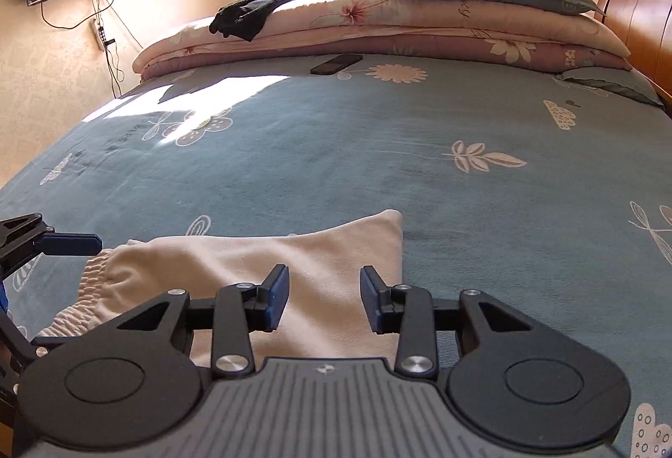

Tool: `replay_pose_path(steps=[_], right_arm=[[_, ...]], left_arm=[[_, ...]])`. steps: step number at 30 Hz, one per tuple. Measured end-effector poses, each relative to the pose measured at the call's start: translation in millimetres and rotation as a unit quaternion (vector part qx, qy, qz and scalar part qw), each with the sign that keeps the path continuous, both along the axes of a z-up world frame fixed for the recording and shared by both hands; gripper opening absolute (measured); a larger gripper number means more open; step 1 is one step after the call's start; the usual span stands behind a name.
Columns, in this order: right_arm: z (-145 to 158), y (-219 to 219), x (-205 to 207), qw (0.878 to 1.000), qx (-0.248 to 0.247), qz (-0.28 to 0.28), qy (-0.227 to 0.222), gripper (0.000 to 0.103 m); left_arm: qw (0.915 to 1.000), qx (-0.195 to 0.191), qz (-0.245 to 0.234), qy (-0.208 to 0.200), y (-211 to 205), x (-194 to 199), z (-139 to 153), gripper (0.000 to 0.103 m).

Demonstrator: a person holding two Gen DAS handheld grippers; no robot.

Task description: Fold clothes

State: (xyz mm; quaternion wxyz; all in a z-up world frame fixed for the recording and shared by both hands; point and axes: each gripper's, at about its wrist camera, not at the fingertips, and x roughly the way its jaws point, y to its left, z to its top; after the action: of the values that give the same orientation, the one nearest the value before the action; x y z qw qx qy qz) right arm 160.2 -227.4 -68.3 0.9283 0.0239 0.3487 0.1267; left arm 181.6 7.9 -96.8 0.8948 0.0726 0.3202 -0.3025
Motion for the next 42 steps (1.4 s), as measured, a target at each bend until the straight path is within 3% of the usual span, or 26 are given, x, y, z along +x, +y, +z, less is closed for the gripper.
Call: replay_pose_path(steps=[4, 5, 7, 10, 13, 16, 18, 22, 25, 29, 34, 39, 42], right_arm=[[-15, 7, 11, 1.0, 0.003, 0.005, 0.01, 0.045], [-17, 10, 13, 1.0, 0.001, 0.006, 0.01, 0.045], [-20, 16, 18, 1.0, 0.001, 0.018, 0.015, 0.045], [-20, 23, 28, 0.999, 0.01, 0.036, 0.021, 0.045], [-17, 37, 38, 0.999, 0.008, 0.05, 0.019, 0.045], [-14, 50, 44, 0.998, 0.007, 0.063, 0.018, 0.045], [-12, 58, 42, 0.997, 0.005, 0.07, 0.015, 0.046], [-11, 66, 32, 0.997, -0.011, 0.078, 0.009, 0.05], [-12, 61, 23, 0.997, -0.015, 0.077, 0.01, 0.05], [-13, 55, 14, 0.997, -0.008, 0.074, 0.018, 0.052], [-8, 55, 2, 0.997, -0.007, 0.076, 0.01, 0.057], [-8, 57, -5, 0.997, -0.013, 0.079, 0.009, 0.057], [-10, 51, 0, 0.997, -0.009, 0.076, 0.018, 0.057]], left_arm=[[0.9954, -0.007, 0.037, 0.089, 21, 28, -31, 0.102], [0.9951, -0.006, 0.035, 0.092, 27, 24, -34, 0.102], [0.996, -0.008, 0.022, 0.087, 39, 13, -36, 0.102], [0.9978, 0.029, 0.024, 0.054, 46, -9, -23, 0.102], [0.9992, 0.02, 0.013, 0.031, 47, -26, -9, 0.102], [0.9991, 0.006, -0.038, 0.018, 40, -39, 1, 0.102], [0.9978, 0.03, -0.057, 0.017, 34, -42, -2, 0.102], [0.9929, 0.082, -0.056, 0.066, 40, -40, -25, 0.102], [0.9892, 0.121, -0.064, 0.054, 50, -55, -31, 0.102], [0.9934, 0.093, -0.045, 0.052, 61, -57, -16, 0.102], [0.9946, 0.056, -0.087, 0.012, 51, -70, 5, 0.102], [0.987, 0.096, -0.12, 0.048, 40, -79, -29, 0.102], [0.9839, 0.123, -0.127, 0.026, 35, -89, -32, 0.102]])
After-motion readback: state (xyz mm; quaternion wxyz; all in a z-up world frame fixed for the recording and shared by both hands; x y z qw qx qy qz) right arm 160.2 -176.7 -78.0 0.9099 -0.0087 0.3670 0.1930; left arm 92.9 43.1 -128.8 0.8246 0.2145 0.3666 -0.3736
